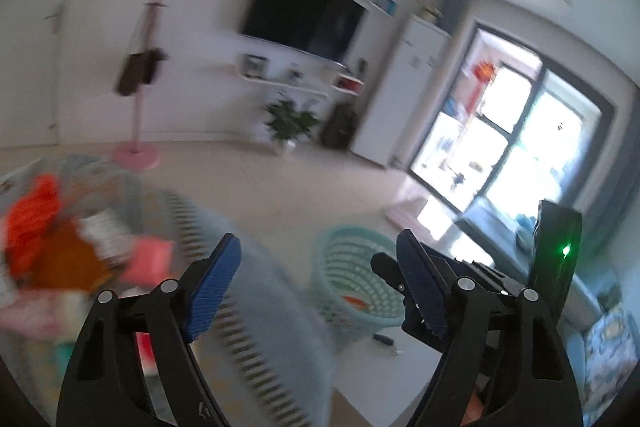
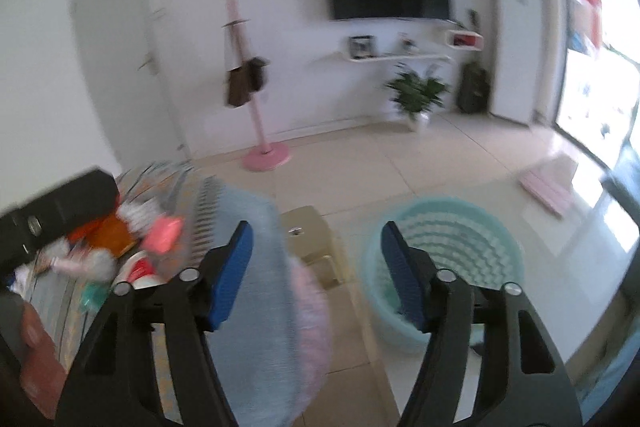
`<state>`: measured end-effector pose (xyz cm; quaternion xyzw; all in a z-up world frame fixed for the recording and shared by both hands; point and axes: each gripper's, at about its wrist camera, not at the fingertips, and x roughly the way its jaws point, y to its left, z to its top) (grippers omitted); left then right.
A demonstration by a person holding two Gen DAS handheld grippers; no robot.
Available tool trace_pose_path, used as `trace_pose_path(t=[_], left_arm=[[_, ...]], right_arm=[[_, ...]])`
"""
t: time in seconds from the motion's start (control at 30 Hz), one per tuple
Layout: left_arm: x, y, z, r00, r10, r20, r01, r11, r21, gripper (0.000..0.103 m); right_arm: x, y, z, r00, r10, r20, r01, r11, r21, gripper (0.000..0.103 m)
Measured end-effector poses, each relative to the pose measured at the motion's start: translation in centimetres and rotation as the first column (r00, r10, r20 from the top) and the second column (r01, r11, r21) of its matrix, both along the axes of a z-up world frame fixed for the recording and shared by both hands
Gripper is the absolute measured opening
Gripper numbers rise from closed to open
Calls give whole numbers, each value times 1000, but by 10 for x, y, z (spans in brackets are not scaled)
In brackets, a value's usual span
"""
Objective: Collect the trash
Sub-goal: 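Carry both items to the green basket and release them, then grasp the orange snack bag with the left tool while the right tool grasps the red cup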
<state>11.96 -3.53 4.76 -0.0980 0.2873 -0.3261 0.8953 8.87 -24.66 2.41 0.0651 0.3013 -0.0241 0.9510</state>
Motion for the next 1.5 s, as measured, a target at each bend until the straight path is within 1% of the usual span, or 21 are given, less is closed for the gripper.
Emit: trace_pose_path(t=[0.13, 0.23, 0.37, 0.47, 0.57, 0.67, 0.7, 0.8, 0.9, 0.97, 1.07, 1.13, 1.2, 1.23, 1.27, 1.3, 1.33, 1.4, 1.43, 1.47, 1.5], left_arm=[[-13, 77, 2, 986, 163, 17, -164, 986, 25, 76], [-18, 144, -3, 950, 312, 0, -311, 950, 38, 76], [-16, 232, -14, 868, 495, -28, -489, 864, 124, 76], [2, 274, -29, 818, 574, -43, -552, 803, 227, 77], [25, 298, -46, 806, 585, -85, -540, 788, 296, 77], [45, 301, -59, 816, 566, -117, -501, 795, 342, 81], [51, 301, -63, 808, 578, -118, -506, 782, 364, 82], [62, 310, -75, 790, 594, -151, -501, 768, 400, 83], [71, 305, -78, 796, 586, -152, -473, 759, 448, 89], [73, 297, -81, 800, 585, -134, -457, 738, 496, 89], [80, 295, -82, 794, 592, -138, -455, 730, 510, 88], [81, 298, -83, 789, 599, -138, -464, 727, 506, 83], [82, 301, -82, 786, 605, -128, -473, 722, 505, 72], [82, 304, -82, 785, 607, -125, -479, 722, 499, 69], [81, 307, -80, 785, 607, -125, -489, 731, 476, 63], [79, 312, -80, 792, 596, -130, -490, 749, 446, 53], [77, 318, -79, 799, 583, -145, -489, 772, 406, 50], [73, 325, -81, 789, 595, -155, -512, 776, 368, 34], [73, 329, -81, 791, 589, -165, -514, 787, 341, 28], [73, 331, -81, 787, 591, -174, -520, 789, 328, 16], [71, 331, -84, 781, 598, -177, -529, 786, 321, 10]], right_arm=[[8, 57, -13, 992, 122, -32, -122, 992, -2, 41], [12, 98, -25, 978, 191, -80, -194, 981, -29, 30], [14, 133, -40, 964, 247, -97, -249, 968, -18, 30], [19, 142, -47, 961, 263, -88, -263, 965, 9, 30], [27, 148, -57, 958, 267, -104, -263, 964, 44, 30], [31, 148, -63, 959, 263, -103, -258, 965, 56, 30], [32, 148, -63, 963, 249, -98, -245, 968, 55, 30], [33, 142, -63, 966, 241, -89, -235, 969, 75, 31], [35, 138, -64, 968, 234, -90, -226, 970, 88, 30], [36, 136, -66, 967, 237, -97, -229, 969, 92, 31], [35, 135, -68, 966, 237, -103, -228, 969, 96, 30], [35, 136, -69, 965, 239, -105, -229, 969, 97, 31], [34, 137, -69, 965, 242, -105, -233, 968, 91, 31], [33, 137, -68, 964, 243, -104, -234, 968, 90, 34], [33, 137, -68, 965, 244, -101, -235, 968, 90, 37], [31, 136, -66, 965, 243, -95, -235, 968, 89, 47], [30, 135, -65, 966, 243, -87, -235, 968, 88, 52], [28, 134, -64, 964, 253, -83, -246, 965, 89, 52], [28, 134, -64, 964, 252, -83, -245, 966, 86, 53], [28, 133, -65, 965, 250, -85, -243, 966, 85, 53], [27, 131, -65, 965, 249, -87, -241, 967, 88, 56]])
